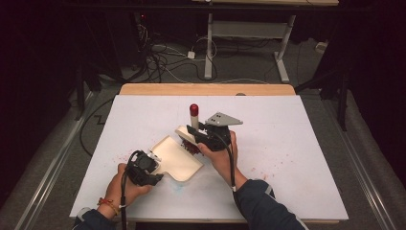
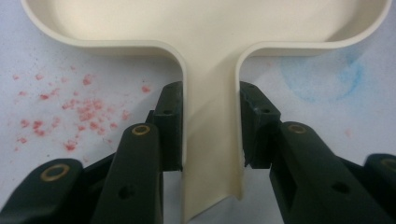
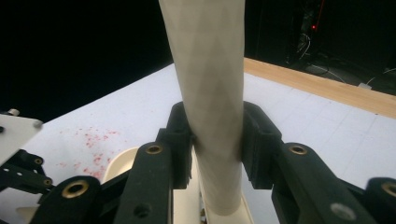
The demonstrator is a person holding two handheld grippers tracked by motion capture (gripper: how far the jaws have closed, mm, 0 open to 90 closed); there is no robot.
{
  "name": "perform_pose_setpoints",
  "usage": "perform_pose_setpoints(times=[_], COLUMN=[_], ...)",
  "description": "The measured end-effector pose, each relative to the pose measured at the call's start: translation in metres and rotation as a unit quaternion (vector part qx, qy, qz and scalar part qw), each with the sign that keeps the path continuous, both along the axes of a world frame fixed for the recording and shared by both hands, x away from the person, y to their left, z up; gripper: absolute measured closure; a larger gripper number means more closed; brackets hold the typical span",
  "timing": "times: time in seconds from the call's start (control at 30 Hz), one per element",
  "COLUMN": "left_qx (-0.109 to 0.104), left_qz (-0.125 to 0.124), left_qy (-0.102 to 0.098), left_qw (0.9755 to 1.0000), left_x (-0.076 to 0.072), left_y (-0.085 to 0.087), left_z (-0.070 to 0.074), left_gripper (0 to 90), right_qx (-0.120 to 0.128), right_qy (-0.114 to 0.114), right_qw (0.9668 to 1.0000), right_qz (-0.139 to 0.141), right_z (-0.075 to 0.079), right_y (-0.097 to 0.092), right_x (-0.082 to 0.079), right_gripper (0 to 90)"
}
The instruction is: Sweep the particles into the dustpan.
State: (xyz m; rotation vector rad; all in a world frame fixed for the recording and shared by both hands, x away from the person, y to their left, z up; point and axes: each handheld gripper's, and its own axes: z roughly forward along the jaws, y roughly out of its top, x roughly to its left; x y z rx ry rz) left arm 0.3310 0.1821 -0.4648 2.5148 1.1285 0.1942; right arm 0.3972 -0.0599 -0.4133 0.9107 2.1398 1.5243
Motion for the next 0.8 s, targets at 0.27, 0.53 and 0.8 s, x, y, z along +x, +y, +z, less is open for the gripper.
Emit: perform_pose_setpoints(times=[0.27,0.53,0.8], left_qx=[0.003,0.003,0.002], left_qz=[0.005,0.003,-0.009], left_qy=[0.000,0.002,-0.001], left_qw=[1.0000,1.0000,1.0000], left_x=[0.002,0.002,0.002], left_y=[-0.004,-0.004,0.000], left_z=[0.001,0.001,0.001], left_gripper=[63.7,63.7,63.7], right_qx=[-0.009,-0.012,-0.020], right_qy=[-0.008,-0.017,-0.037], right_qw=[0.9999,0.9995,0.9991], right_qz=[0.010,0.022,0.009], right_z=[0.002,0.005,0.012], right_y=[0.012,0.017,0.017], right_x=[-0.016,-0.024,-0.021], right_gripper=[69.0,70.1,70.4])
